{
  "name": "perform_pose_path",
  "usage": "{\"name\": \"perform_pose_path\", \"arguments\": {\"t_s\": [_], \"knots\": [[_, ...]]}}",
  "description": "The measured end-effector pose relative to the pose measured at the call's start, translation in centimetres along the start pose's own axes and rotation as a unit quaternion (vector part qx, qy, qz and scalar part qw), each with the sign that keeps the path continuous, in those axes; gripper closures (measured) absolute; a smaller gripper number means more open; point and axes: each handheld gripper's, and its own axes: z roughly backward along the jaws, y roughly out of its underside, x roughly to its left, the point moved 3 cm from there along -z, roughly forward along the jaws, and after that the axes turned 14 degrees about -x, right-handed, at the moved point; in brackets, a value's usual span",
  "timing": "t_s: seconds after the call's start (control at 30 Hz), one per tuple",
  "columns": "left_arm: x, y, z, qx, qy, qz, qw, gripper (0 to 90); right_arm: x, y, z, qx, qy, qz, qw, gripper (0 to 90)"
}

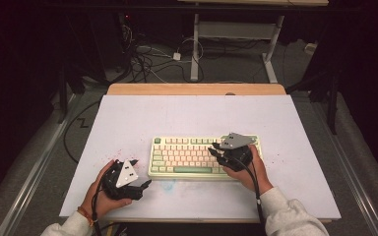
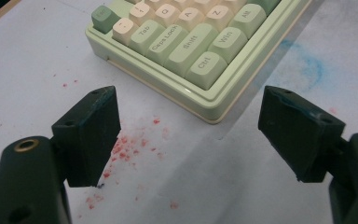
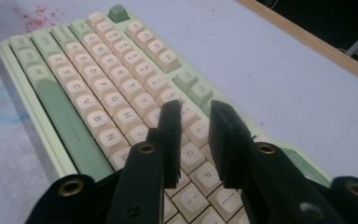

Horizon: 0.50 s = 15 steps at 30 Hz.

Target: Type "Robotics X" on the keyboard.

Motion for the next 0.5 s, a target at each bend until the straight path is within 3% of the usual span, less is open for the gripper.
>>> {"name": "perform_pose_path", "arguments": {"t_s": [0.3,0.5], "knots": [[0.0,-0.1,0.1,-0.001,-0.003,0.002,1.0000,20.9,0.6,-0.3,2.0,-0.037,0.004,0.012,0.9993,42.7],[0.0,-0.2,0.3,-0.008,-0.002,0.009,0.9999,23.2,0.6,0.3,3.6,-0.051,0.031,0.012,0.9981,29.8]]}}
